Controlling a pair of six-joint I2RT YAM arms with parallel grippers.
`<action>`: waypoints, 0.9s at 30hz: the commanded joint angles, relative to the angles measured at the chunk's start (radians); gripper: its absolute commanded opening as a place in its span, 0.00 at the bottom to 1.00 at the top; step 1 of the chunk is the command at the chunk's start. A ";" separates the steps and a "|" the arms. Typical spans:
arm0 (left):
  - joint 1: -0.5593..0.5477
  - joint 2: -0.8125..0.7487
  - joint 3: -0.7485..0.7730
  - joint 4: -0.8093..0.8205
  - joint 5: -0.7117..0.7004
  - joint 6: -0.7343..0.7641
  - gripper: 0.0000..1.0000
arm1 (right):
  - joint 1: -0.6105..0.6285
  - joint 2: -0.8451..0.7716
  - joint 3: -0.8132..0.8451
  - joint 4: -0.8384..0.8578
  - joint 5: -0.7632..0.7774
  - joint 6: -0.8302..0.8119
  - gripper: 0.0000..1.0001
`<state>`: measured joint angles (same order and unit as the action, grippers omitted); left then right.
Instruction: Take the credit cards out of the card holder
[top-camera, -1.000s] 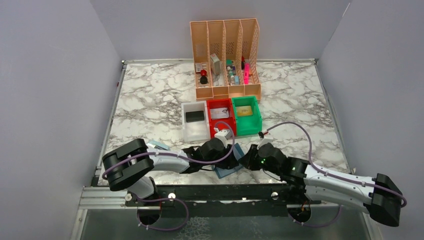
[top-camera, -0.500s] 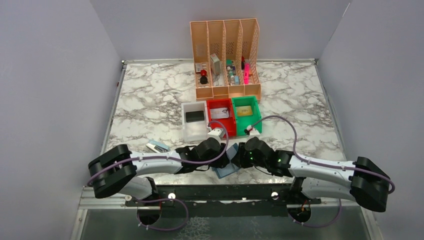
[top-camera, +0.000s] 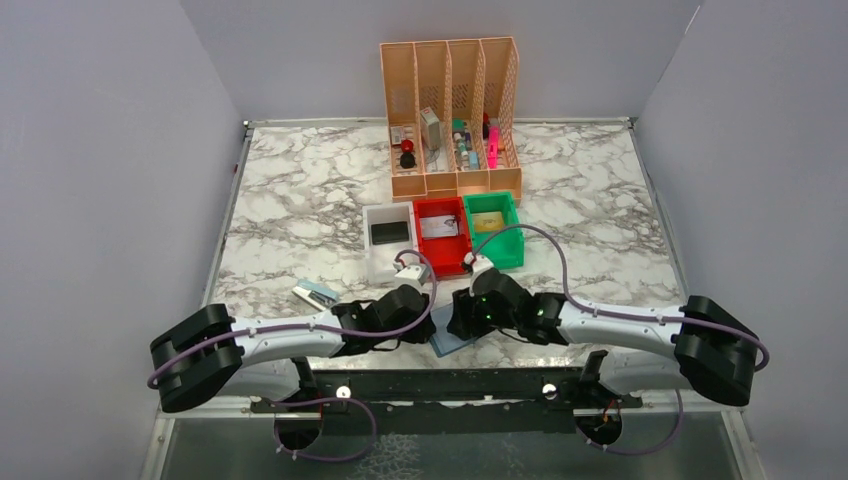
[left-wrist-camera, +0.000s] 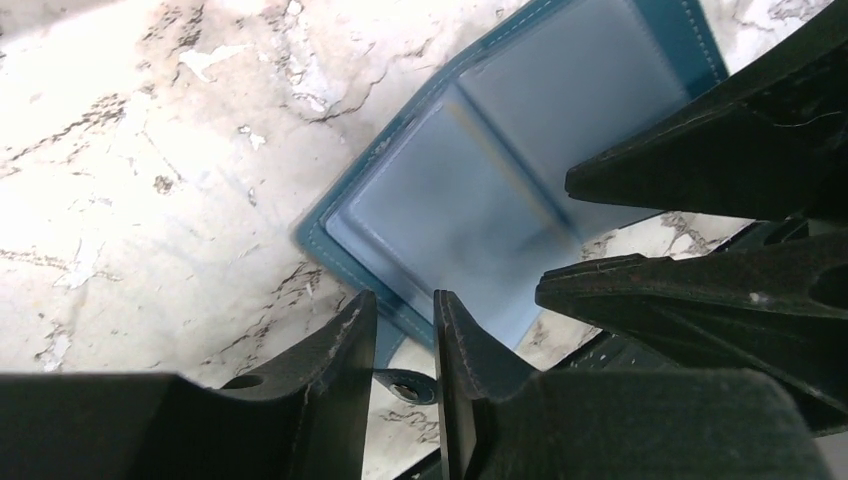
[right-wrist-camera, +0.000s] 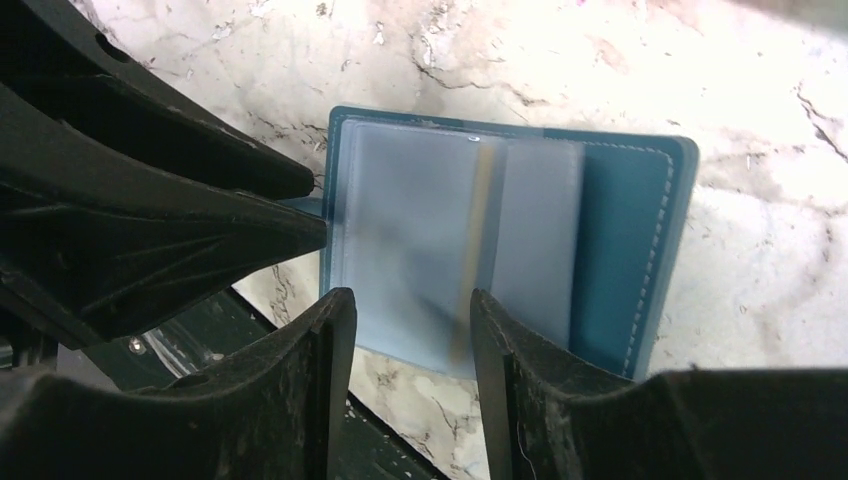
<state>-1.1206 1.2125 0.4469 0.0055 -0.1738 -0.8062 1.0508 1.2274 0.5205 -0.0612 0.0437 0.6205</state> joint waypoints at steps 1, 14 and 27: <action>-0.004 -0.040 -0.023 -0.038 -0.033 -0.012 0.29 | 0.019 0.041 0.048 -0.021 -0.002 -0.066 0.52; -0.003 -0.113 -0.077 -0.074 -0.057 -0.031 0.26 | 0.125 0.221 0.179 -0.158 0.185 -0.078 0.68; -0.003 -0.129 -0.088 -0.083 -0.061 -0.033 0.26 | 0.183 0.301 0.222 -0.203 0.290 0.017 0.39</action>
<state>-1.1206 1.1122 0.3691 -0.0566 -0.2031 -0.8326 1.2240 1.5204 0.7712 -0.2523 0.3256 0.6067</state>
